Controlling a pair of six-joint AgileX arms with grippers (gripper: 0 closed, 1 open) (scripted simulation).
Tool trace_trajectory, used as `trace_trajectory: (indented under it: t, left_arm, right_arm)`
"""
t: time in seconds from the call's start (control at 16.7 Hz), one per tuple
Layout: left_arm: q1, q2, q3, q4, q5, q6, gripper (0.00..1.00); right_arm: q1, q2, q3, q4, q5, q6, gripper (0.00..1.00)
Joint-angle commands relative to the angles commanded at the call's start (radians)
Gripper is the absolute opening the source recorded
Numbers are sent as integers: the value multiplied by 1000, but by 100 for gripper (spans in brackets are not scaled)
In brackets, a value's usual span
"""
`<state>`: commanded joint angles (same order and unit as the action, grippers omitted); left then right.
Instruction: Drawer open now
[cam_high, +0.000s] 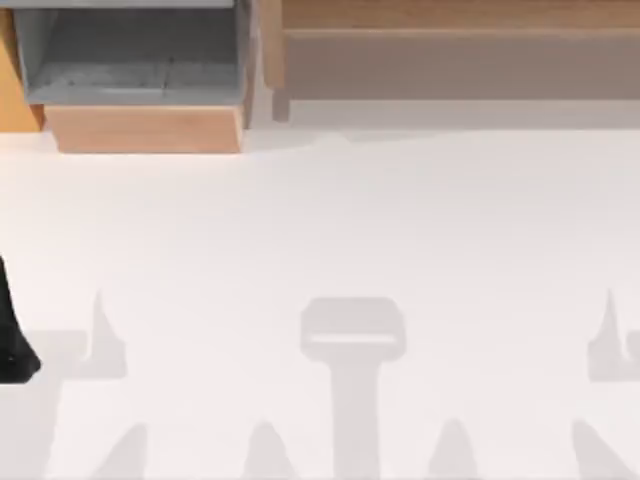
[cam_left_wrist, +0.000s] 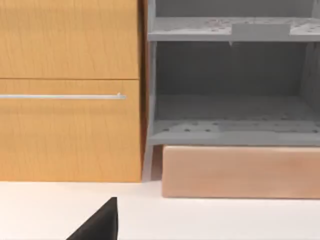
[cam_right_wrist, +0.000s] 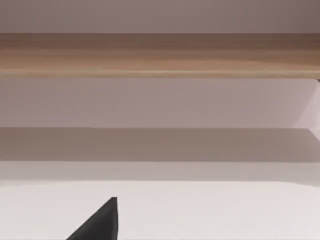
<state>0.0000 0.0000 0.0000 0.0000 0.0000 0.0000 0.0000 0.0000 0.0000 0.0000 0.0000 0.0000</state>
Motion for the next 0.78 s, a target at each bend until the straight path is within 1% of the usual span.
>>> trace_trajectory:
  t: [0.18,0.3,0.48,0.78]
  left_arm:
    - [-4,13,5,10,-8,2,100]
    - [-22,68,25,51,-34,3,100]
    - [-78,225,74,153,-87,-1,100]
    - [-193,542,177,363,-200,10,100]
  right_arm:
    - [0,0,0,0,0,0,100]
    - [0,0,0,0,0,0,100]
    - [0,0,0,0,0,0,100]
    - [0,0,0,0,0,0,100]
